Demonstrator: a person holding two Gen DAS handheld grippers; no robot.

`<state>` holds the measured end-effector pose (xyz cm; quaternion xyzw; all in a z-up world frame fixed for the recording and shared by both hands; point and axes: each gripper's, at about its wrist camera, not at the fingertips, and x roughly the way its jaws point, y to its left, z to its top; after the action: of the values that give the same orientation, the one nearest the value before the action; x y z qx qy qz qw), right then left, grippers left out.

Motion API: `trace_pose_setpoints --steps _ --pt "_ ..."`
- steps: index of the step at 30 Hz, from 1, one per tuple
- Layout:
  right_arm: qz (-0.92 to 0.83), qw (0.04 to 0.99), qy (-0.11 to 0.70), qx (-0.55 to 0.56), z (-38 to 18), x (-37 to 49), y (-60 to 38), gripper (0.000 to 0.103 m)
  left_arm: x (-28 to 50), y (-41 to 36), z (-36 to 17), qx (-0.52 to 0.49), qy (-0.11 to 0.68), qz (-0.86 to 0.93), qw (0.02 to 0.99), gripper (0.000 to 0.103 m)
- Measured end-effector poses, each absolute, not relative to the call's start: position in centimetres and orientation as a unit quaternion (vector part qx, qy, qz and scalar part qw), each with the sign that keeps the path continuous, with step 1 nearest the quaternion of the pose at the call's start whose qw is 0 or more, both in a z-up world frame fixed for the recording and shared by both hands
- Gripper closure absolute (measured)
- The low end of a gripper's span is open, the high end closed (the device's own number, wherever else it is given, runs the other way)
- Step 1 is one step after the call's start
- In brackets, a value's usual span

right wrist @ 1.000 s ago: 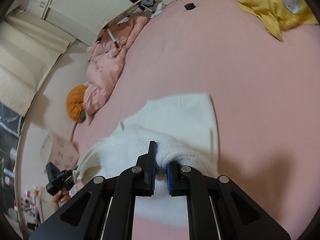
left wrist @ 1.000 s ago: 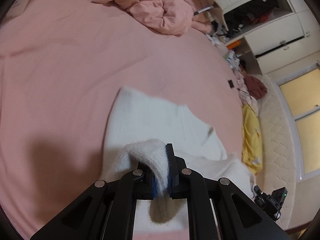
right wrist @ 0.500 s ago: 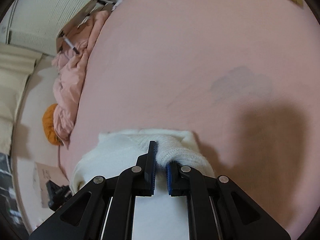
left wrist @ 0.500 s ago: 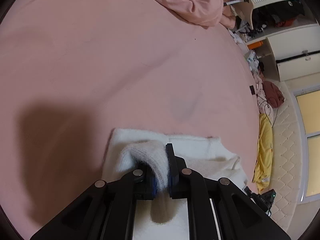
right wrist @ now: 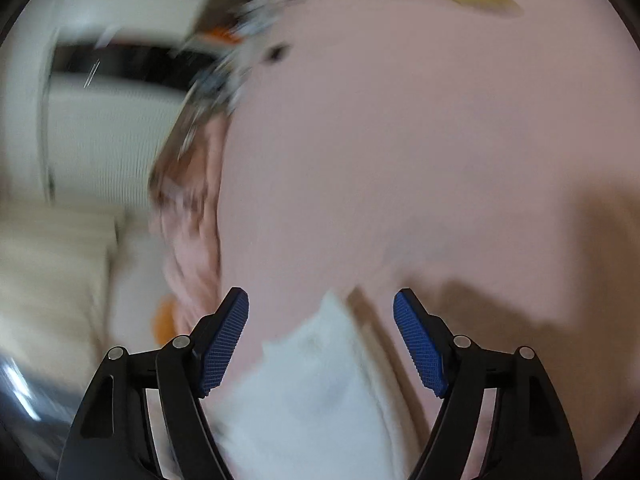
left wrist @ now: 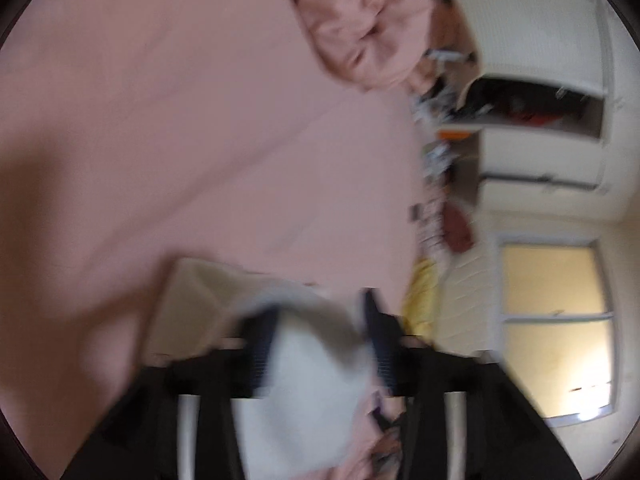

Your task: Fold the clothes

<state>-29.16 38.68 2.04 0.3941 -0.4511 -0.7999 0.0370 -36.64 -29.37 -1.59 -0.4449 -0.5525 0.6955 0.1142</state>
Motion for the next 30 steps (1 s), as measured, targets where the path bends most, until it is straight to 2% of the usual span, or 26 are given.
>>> trace_pose_setpoints --steps 4,6,11,13,14,16,17,20,22,24,26,28,30 --pt "-0.881 0.072 -0.222 0.411 5.7 -27.6 28.2 0.027 -34.5 -27.9 3.2 -0.421 -0.416 0.806 -0.001 0.044" --pt "-0.894 0.082 -0.152 0.413 5.4 -27.2 23.6 0.027 -33.2 -24.6 4.2 -0.428 -0.354 0.831 0.018 0.042" --pt "-0.91 0.107 -0.011 0.402 0.8 -25.9 14.4 0.027 -29.4 -12.0 0.8 -0.469 -0.132 0.871 0.07 0.041" --pt "-0.906 0.109 0.023 0.408 -1.6 -25.9 13.7 0.027 -28.4 -8.8 -1.7 -0.471 -0.052 0.88 0.047 0.041" --pt "-0.905 0.099 0.035 0.411 -2.9 -26.1 14.2 0.028 -28.2 -8.6 -3.1 -0.473 -0.032 0.88 0.025 0.041" --pt "-0.914 0.073 -0.019 0.398 -3.4 -25.9 17.4 0.028 -27.8 -10.0 -3.8 -0.446 -0.048 0.894 0.023 0.041" --pt "-0.915 0.057 -0.048 0.396 -3.4 -26.0 19.2 0.028 -27.5 -10.9 -3.6 -0.436 -0.058 0.898 0.019 0.046" --pt "-0.911 -0.022 -0.1 0.399 -3.1 -27.0 24.2 0.031 -27.9 -11.3 -3.2 -0.439 -0.023 0.898 0.004 0.049" --pt "-0.91 -0.092 -0.105 0.39 -2.2 -26.6 26.0 0.034 -27.1 -11.3 -2.0 -0.429 -0.002 0.902 -0.04 0.049" --pt "-0.91 -0.192 -0.058 0.363 -0.5 -24.7 26.1 0.033 -25.9 -11.3 -0.4 -0.414 0.016 0.905 -0.095 0.045" --pt "-0.93 -0.143 -0.066 0.331 1.0 -21.2 25.1 0.033 -23.9 -11.1 0.3 -0.4 0.003 0.913 -0.077 0.031" --pt "-0.934 -0.051 -0.066 0.348 1.1 -18.0 22.8 0.032 -22.4 -10.1 -0.5 -0.409 -0.001 0.912 -0.036 0.025" --pt "-0.927 0.03 -0.047 0.371 0.3 -16.1 20.3 0.031 -21.2 -9.2 -1.8 -0.422 0.009 0.906 -0.011 0.025"
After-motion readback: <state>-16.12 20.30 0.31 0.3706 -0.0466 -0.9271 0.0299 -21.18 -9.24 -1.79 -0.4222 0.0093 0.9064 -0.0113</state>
